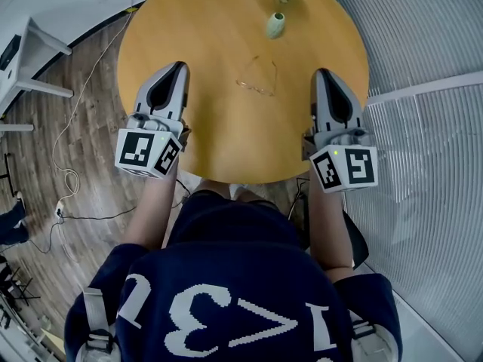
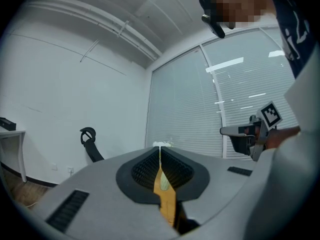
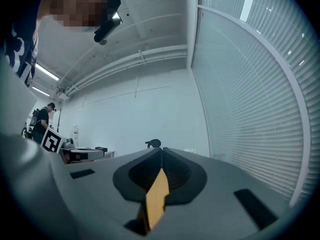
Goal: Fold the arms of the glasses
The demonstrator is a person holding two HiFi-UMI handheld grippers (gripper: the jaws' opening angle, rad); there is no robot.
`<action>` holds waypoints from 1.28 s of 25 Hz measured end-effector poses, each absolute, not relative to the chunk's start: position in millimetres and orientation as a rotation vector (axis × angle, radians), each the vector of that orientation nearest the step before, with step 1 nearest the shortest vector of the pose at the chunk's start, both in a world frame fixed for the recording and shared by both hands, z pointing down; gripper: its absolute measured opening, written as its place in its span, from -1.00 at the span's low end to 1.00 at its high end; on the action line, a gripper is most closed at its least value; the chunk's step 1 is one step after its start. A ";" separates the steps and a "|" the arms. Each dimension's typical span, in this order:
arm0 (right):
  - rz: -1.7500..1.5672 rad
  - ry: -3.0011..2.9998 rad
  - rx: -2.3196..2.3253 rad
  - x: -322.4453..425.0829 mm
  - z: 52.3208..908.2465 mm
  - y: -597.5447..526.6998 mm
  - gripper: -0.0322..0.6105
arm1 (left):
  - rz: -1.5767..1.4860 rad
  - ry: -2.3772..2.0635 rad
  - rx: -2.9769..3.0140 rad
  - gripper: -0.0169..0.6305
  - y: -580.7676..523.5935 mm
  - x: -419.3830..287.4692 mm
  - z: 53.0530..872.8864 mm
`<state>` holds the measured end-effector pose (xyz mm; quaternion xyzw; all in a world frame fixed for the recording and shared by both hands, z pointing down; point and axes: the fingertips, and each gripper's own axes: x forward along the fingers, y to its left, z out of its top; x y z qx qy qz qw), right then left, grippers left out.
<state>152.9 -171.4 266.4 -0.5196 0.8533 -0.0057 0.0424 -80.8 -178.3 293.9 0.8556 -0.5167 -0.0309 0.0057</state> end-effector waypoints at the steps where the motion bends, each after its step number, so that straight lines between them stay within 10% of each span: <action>1: -0.014 2.609 -1.599 151.7 266.2 -173.4 -0.80 | -0.095 -1.604 2.683 -0.88 -182.1 -80.1 294.1; 32: -0.065 2.658 -1.693 135.0 301.4 -232.8 -0.80 | -0.046 -1.408 2.723 -0.88 -251.5 -60.0 339.5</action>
